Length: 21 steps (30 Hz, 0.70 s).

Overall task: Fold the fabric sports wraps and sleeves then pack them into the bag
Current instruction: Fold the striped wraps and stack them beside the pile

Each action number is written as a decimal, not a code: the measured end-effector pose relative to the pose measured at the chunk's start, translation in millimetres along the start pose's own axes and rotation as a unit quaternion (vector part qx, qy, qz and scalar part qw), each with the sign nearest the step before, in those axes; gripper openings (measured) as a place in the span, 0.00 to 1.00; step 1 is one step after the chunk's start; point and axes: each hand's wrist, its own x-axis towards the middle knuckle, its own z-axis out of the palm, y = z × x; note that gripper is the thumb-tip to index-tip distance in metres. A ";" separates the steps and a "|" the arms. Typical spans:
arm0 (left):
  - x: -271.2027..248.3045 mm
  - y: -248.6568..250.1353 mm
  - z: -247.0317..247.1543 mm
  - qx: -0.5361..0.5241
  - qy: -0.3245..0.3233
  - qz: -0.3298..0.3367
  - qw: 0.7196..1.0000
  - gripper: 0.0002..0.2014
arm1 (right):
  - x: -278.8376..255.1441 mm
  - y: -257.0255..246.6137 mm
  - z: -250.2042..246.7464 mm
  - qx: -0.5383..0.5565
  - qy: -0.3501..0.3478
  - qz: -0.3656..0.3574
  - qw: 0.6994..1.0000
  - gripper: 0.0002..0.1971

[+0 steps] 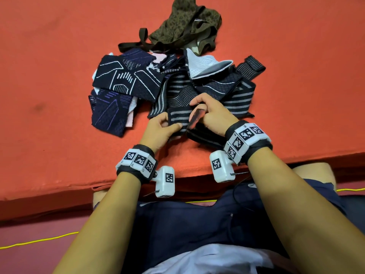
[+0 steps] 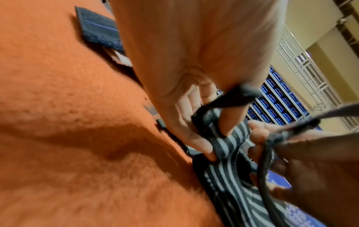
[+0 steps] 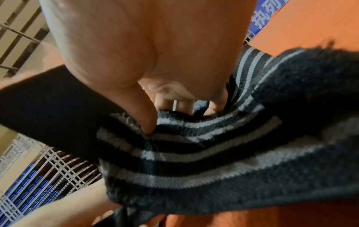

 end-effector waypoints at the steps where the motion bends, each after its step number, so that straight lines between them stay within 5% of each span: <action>1: -0.3 -0.1 0.6 0.004 0.002 0.001 1.000 0.09 | -0.2 -0.6 0.3 0.000 0.003 -0.003 1.000 0.22; 6: 0.6 3.5 5.4 0.046 -0.004 0.032 0.998 0.11 | 3.2 1.8 0.8 -0.030 0.006 -0.019 0.999 0.21; 12: -0.5 9.8 6.9 0.044 0.003 0.099 0.994 0.26 | 7.0 2.5 -0.3 -0.103 -0.004 -0.021 0.994 0.26; 21: 3.0 3.5 2.6 0.135 0.036 0.111 0.984 0.12 | 11.6 -7.9 -6.7 -0.127 0.013 -0.039 0.991 0.23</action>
